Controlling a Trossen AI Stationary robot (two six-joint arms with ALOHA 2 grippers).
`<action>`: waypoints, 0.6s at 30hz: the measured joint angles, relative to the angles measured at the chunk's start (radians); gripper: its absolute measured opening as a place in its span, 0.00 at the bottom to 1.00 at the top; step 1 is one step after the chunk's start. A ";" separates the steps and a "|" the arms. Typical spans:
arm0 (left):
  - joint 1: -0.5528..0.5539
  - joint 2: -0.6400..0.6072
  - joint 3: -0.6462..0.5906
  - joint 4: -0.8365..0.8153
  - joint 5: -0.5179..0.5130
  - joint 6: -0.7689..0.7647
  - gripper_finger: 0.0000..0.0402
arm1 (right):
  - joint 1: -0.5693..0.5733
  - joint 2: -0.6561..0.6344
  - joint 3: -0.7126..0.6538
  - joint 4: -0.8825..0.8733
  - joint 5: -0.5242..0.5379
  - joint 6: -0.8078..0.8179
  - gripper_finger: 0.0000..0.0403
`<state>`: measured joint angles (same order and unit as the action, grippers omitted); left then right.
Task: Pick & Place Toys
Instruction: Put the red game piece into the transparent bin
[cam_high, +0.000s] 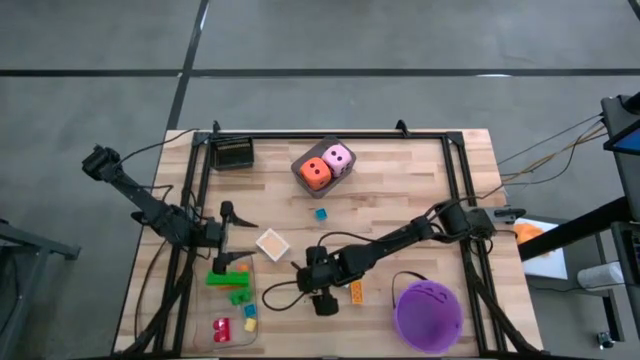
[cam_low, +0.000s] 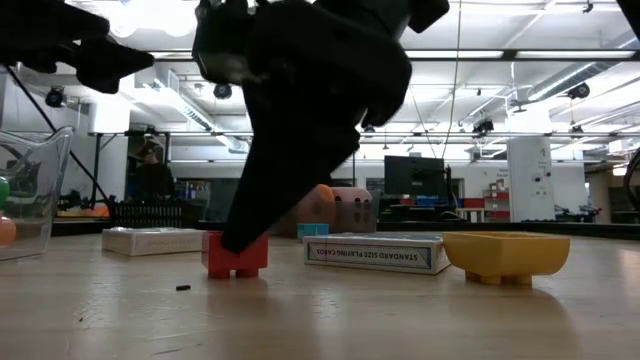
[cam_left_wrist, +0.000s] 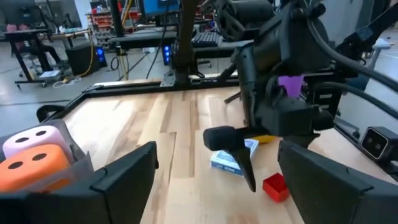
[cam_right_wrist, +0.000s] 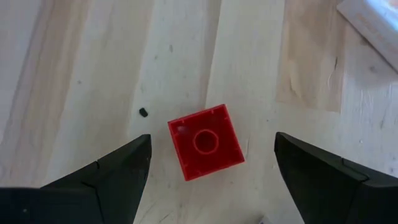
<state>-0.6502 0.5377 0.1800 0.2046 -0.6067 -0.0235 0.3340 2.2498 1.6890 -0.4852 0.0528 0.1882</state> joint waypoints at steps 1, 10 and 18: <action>0.000 -0.007 -0.004 -0.004 0.000 0.000 0.84 | 0.000 0.000 0.000 0.002 0.003 0.000 0.84; -0.001 -0.077 -0.003 -0.067 -0.023 -0.003 0.84 | 0.001 0.039 0.000 0.030 0.007 -0.005 0.84; -0.003 -0.152 -0.003 -0.138 -0.023 -0.019 0.84 | 0.003 0.041 0.000 0.040 0.012 -0.005 0.60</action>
<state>-0.6533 0.3859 0.1767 0.0665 -0.6300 -0.0426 0.3374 2.2906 1.6894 -0.4450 0.0652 0.1829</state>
